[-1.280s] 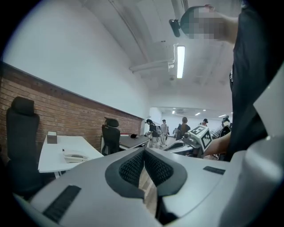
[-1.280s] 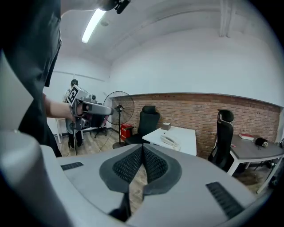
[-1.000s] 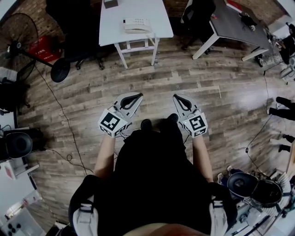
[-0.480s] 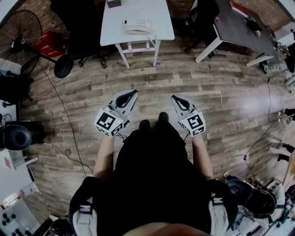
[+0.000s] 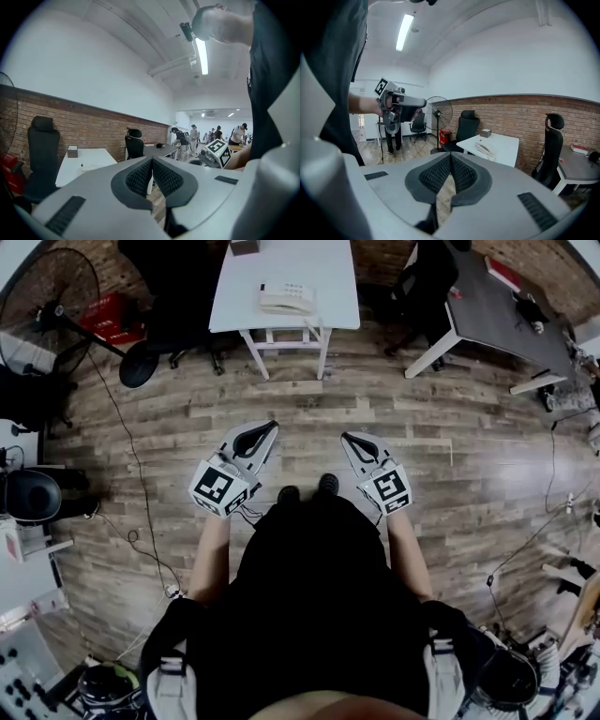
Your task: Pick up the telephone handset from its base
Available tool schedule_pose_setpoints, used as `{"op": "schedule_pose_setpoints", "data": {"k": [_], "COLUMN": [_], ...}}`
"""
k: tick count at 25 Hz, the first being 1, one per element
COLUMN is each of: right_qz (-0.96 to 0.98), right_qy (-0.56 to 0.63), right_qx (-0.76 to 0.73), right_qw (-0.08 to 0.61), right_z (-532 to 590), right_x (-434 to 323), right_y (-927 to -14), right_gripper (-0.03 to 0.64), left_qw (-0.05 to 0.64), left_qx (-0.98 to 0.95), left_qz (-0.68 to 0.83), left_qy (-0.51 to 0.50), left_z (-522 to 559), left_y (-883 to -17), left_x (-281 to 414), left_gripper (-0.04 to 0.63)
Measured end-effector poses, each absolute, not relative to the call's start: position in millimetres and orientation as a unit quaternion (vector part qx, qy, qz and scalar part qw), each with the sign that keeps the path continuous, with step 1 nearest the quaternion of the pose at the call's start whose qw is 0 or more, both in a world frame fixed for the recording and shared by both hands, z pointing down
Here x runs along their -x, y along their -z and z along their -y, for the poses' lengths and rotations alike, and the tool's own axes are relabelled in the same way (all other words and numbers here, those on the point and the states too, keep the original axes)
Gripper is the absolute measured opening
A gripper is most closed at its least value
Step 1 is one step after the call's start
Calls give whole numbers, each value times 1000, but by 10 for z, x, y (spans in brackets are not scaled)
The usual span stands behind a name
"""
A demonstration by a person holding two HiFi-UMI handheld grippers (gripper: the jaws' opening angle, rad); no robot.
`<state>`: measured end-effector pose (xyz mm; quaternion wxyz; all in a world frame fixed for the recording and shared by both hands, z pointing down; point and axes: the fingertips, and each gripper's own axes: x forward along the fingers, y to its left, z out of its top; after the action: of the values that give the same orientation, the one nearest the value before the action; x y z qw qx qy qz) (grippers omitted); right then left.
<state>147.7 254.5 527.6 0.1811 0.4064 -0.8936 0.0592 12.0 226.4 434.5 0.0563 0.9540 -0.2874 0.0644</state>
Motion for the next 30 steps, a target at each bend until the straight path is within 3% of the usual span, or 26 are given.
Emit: {"op": "schedule_pose_setpoints", "data": {"k": [19, 24, 26, 30], "right_qz": [916, 920, 921, 922], "right_qy": [-39, -32, -31, -25], "right_qx": [-350, -358, -360, -362], "right_qw": [191, 157, 145, 133], "right_z": [-2311, -2278, -2277, -2308], "right_x": [-1922, -1997, -2016, -2042], "right_y": [-5290, -5204, -5171, -5127], "right_gripper": [-2, 2, 61, 262], "left_qw": [65, 62, 60, 56], "left_qx": [-928, -926, -927, -928], "left_qz": [363, 367, 365, 362], "left_qy": [-61, -66, -67, -68], "left_z": [-2317, -2324, -2340, -2394], "left_y": [-4479, -4486, -4480, -4458], "left_x": [-449, -506, -538, -617], "left_gripper": [20, 20, 20, 20]}}
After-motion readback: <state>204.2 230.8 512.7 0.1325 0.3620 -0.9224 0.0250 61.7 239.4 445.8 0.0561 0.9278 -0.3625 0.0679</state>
